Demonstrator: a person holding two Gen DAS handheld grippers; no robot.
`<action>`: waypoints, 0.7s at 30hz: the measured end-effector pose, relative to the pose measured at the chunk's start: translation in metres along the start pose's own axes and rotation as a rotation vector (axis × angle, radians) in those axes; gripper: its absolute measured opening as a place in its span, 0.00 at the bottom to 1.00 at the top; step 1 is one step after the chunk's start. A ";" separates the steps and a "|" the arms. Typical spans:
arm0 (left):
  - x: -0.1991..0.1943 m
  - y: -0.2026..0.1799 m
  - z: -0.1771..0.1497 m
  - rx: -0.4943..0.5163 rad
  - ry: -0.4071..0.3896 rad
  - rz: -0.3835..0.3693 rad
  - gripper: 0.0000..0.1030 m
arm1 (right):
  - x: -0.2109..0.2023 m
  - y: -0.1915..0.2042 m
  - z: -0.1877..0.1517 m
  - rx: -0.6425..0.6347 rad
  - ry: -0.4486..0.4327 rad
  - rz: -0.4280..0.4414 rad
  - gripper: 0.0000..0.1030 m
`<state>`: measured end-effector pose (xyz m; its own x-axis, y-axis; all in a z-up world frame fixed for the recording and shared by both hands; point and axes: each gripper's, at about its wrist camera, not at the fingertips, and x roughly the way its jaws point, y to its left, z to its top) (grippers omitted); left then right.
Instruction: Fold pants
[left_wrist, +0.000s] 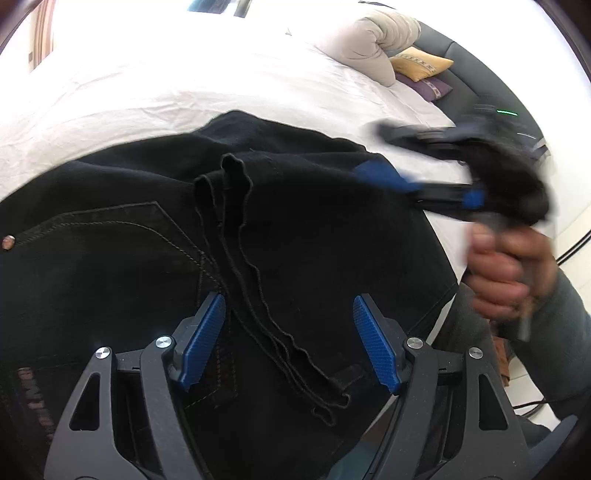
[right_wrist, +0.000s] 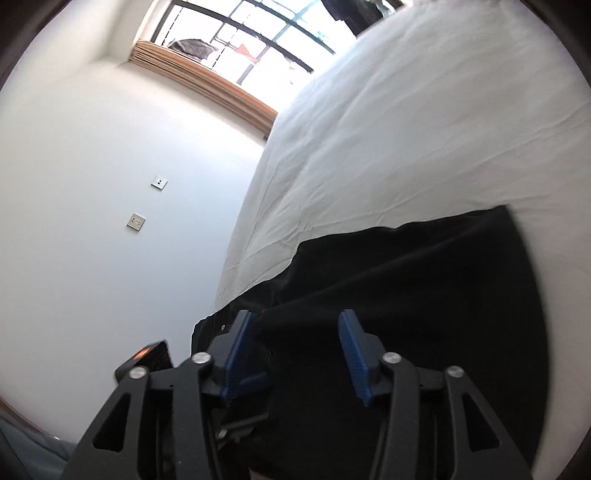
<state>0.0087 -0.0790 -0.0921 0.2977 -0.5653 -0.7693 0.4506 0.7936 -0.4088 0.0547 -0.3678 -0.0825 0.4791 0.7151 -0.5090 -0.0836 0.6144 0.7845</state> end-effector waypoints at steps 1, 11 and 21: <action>-0.004 -0.001 0.000 -0.002 -0.008 0.006 0.69 | 0.015 -0.009 0.003 0.031 0.036 -0.017 0.65; -0.119 0.088 -0.050 -0.331 -0.210 0.098 0.69 | 0.045 0.034 -0.007 -0.040 0.077 0.057 0.71; -0.217 0.171 -0.143 -0.754 -0.400 0.204 0.99 | 0.068 0.057 -0.028 -0.013 0.076 0.077 0.69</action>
<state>-0.0990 0.2118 -0.0648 0.6479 -0.3203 -0.6911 -0.2780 0.7453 -0.6060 0.0581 -0.2751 -0.0825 0.4032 0.7831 -0.4736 -0.1291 0.5610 0.8177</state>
